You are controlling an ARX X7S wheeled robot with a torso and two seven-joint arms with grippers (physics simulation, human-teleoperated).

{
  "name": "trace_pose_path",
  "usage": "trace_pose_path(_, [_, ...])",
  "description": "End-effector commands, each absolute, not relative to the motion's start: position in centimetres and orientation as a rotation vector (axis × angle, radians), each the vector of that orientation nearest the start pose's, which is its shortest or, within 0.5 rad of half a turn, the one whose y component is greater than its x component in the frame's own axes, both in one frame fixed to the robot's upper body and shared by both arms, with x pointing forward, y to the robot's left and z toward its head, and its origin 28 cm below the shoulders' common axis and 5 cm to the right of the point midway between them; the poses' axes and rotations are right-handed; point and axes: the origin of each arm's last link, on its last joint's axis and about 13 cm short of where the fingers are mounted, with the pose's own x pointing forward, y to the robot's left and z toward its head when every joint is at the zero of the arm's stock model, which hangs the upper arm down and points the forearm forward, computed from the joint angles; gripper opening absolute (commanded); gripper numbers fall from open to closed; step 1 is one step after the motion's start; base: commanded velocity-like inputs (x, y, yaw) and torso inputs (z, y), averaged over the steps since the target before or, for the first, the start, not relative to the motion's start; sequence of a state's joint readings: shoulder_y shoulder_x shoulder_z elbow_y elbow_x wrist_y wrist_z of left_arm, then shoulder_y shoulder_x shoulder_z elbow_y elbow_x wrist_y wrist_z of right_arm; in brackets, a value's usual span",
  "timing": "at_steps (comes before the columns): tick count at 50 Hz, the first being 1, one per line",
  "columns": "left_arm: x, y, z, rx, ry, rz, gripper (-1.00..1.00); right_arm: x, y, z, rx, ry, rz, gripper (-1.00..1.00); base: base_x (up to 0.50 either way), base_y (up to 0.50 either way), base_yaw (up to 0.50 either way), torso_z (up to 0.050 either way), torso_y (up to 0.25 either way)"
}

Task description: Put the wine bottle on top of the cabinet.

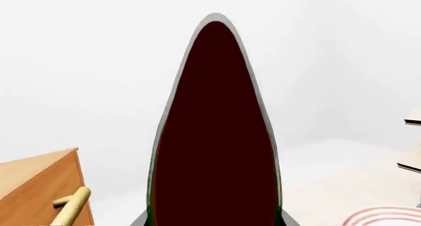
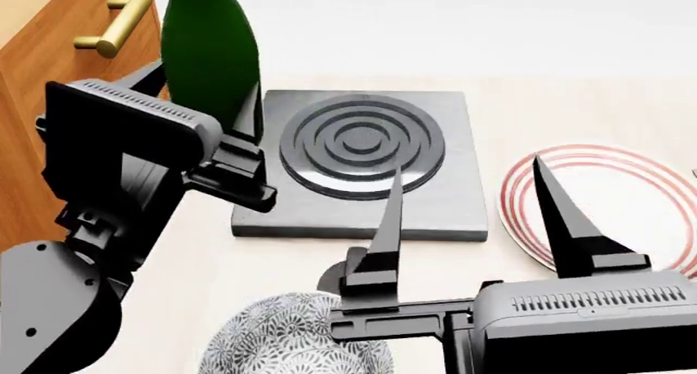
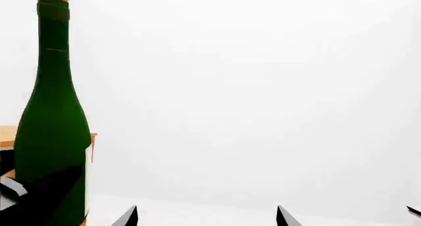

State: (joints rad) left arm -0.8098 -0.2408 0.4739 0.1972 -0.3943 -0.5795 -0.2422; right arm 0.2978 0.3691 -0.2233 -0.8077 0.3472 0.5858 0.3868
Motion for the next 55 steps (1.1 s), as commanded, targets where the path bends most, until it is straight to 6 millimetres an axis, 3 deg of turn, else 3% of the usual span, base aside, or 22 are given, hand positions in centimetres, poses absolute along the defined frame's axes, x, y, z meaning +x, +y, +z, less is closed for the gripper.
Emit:
trace_pose_path(1, [31.3,18.0,25.1,0.161,-0.359,-0.181,-1.0,19.6,-9.8,14.5,-0.074,-0.338,0.043,1.0,0.0,0.0,0.0,0.01,0.0])
trace_pose_path(18, [31.6,21.6,32.5,0.243,-0.46,-0.044,-1.0,18.3,-10.0,12.3,-0.078,-0.266,0.048,1.0,0.0,0.0,0.0,0.0,0.001])
trace_pose_path(33, [33.5,23.6,37.4,0.333,-0.453,0.039,-1.0,18.1,-10.0,13.0,-0.074,-0.276,0.052,1.0,0.0,0.0,0.0,0.0,0.001])
trace_pose_path(39, [34.9,24.7,38.0,0.357,-0.422,0.088,-1.0,18.0,-9.9,13.1,-0.074,-0.28,0.063,1.0,0.0,0.0,0.0,0.002,0.0])
trace_pose_path(55, [38.9,26.7,36.7,0.375,-0.253,0.199,-1.0,18.0,-9.6,13.0,-0.076,-0.273,0.077,1.0,0.0,0.0,0.0,0.0,0.001])
